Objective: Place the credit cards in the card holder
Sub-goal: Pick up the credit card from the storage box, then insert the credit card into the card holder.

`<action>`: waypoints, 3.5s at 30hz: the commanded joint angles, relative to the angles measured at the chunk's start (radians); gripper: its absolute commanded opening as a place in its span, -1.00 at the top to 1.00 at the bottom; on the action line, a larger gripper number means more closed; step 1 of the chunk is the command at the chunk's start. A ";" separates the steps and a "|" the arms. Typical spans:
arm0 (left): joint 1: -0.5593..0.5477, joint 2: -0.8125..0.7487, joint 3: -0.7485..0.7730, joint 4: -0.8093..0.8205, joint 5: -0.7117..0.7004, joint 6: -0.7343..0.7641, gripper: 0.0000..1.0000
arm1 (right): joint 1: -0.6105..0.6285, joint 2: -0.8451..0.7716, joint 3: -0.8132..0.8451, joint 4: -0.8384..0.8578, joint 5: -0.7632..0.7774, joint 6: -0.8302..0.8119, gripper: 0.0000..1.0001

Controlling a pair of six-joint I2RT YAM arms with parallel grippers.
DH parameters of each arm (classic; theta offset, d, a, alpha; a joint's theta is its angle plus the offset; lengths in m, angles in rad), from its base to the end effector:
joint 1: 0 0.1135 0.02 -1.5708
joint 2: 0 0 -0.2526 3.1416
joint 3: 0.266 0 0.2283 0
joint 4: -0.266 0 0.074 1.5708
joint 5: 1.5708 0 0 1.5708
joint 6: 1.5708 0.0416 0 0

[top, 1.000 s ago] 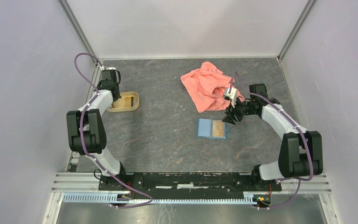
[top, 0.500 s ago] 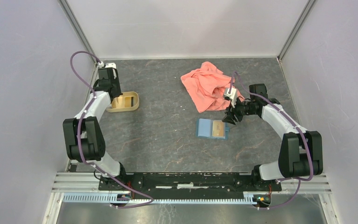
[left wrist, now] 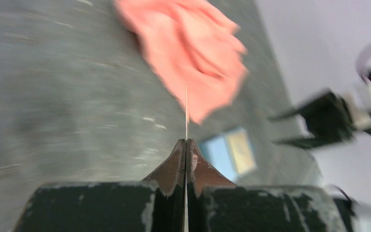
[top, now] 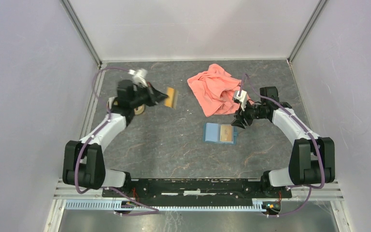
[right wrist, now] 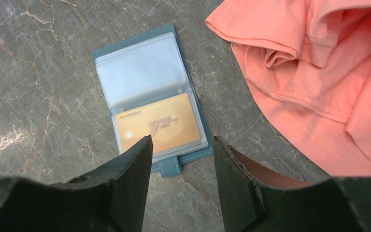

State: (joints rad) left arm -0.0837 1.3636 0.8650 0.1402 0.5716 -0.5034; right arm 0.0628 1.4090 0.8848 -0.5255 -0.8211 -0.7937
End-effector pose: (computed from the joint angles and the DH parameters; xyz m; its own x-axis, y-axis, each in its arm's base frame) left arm 0.2893 -0.0469 0.2698 -0.5836 -0.3582 -0.7287 0.3352 0.7112 -0.6180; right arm 0.2486 0.0461 0.2157 -0.3172 -0.5067 -0.8016 -0.9021 0.4221 0.0902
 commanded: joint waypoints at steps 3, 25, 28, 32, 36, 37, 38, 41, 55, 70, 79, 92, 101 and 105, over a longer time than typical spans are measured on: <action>-0.342 0.000 -0.122 0.473 0.117 -0.314 0.96 | -0.018 -0.020 -0.033 -0.022 -0.065 -0.025 -0.09; -0.599 0.604 -0.058 0.813 -0.012 -0.518 0.96 | -0.015 0.253 -0.010 0.025 0.013 0.174 0.63; -0.605 0.615 -0.065 0.773 -0.032 -0.497 0.96 | -0.014 0.265 -0.007 0.024 0.035 0.175 0.64; -0.605 0.630 -0.065 0.733 -0.048 -0.482 0.96 | -0.015 0.275 -0.003 0.022 0.061 0.177 0.64; -0.605 0.637 -0.055 0.696 -0.070 -0.466 0.96 | -0.015 0.279 -0.003 0.024 0.100 0.178 0.65; -0.605 0.639 -0.052 0.688 -0.072 -0.464 0.96 | -0.014 0.278 -0.003 0.024 0.104 0.178 0.65; -0.605 0.640 -0.050 0.681 -0.075 -0.463 0.97 | -0.015 0.278 -0.003 0.024 0.108 0.178 0.66; -0.605 0.636 -0.049 0.661 -0.089 -0.461 0.96 | -0.015 0.277 -0.003 0.023 0.114 0.175 0.65; -0.606 0.640 -0.038 0.602 -0.083 -0.504 0.96 | -0.012 0.278 0.003 0.013 0.115 0.166 0.67; -0.621 0.651 -0.020 0.543 -0.104 -0.605 0.96 | -0.007 0.267 0.003 0.012 0.115 0.161 0.67; -0.647 0.659 -0.048 0.629 -0.187 -0.691 0.96 | -0.003 0.260 0.003 0.012 0.115 0.162 0.67; -0.725 0.721 -0.112 0.865 -0.341 -0.770 0.96 | -0.001 0.251 0.002 0.012 0.106 0.162 0.66; -0.774 0.726 -0.106 0.878 -0.382 -0.782 0.96 | 0.000 0.248 0.002 0.010 0.099 0.160 0.65; -0.805 0.724 -0.095 0.855 -0.385 -0.784 0.93 | 0.001 0.245 0.002 0.009 0.090 0.159 0.65</action>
State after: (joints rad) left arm -0.8474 2.0697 0.7559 0.9794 0.2020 -1.2591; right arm 0.0589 1.6634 0.8787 -0.5247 -0.7994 -0.6106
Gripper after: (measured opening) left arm 0.026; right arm 0.171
